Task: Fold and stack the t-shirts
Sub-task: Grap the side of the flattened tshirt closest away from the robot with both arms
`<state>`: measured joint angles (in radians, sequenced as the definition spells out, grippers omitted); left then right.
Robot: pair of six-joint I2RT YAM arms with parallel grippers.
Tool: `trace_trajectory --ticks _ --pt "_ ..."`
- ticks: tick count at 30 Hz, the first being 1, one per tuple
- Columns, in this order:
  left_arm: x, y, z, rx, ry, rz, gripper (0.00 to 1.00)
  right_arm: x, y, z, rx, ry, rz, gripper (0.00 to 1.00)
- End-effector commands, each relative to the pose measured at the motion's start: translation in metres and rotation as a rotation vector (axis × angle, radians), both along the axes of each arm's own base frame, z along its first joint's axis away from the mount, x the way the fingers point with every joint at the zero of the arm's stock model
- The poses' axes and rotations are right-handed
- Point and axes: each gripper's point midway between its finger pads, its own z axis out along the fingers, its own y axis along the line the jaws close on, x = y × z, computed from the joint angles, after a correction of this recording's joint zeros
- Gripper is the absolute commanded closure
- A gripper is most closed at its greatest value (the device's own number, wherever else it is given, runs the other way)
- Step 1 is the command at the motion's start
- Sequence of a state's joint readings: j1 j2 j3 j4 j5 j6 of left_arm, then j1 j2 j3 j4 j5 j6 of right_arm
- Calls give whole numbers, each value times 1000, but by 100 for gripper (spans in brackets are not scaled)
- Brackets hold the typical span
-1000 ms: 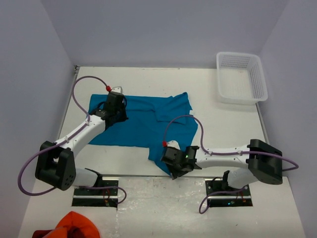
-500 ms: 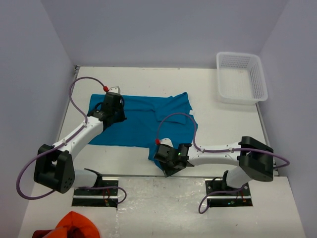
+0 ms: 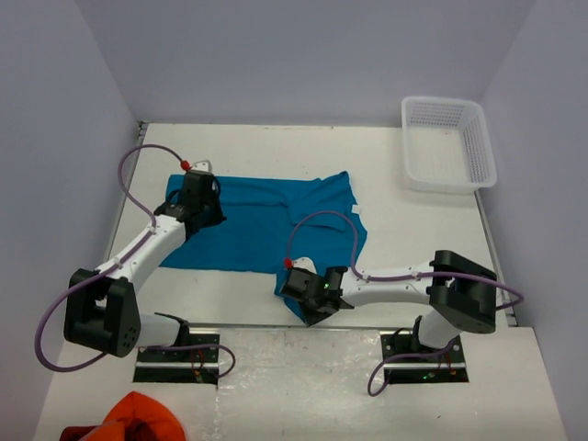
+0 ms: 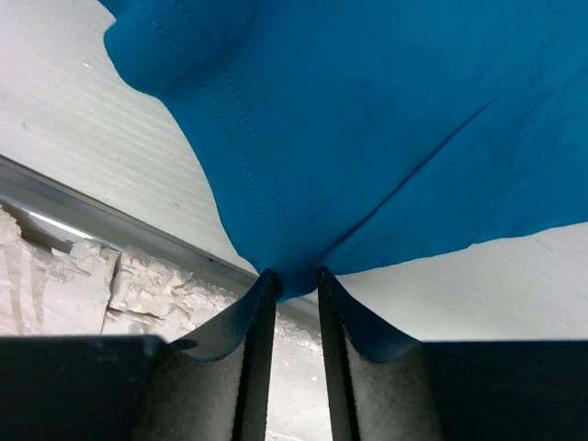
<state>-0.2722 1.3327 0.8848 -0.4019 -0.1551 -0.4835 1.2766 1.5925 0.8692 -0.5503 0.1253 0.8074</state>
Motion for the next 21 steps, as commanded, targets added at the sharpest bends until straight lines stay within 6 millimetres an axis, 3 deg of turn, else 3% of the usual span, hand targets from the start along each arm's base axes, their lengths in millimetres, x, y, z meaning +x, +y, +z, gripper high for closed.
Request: trace_trajectory --ticks 1,5,8,9,14,19,21 --pt "3 14 6 2 -28 20 99 -3 2 -12 -12 15 -19 76" --pt "-4 31 -1 26 9 93 100 -3 1 -10 -11 4 -36 82" --pt "-13 42 -10 -18 56 190 100 1 -1 -6 -6 -20 -61 92" --pt "-14 45 -11 -54 65 226 100 2 -2 -5 -10 -23 -64 100" --pt "-32 47 -22 -192 116 308 90 12 -4 -2 -42 -72 -115 100" --pt "-60 75 -39 -120 212 483 83 25 1 9 -38 -129 -120 100" --pt "-63 88 -39 -108 212 547 81 27 7 11 -15 -136 -96 100"
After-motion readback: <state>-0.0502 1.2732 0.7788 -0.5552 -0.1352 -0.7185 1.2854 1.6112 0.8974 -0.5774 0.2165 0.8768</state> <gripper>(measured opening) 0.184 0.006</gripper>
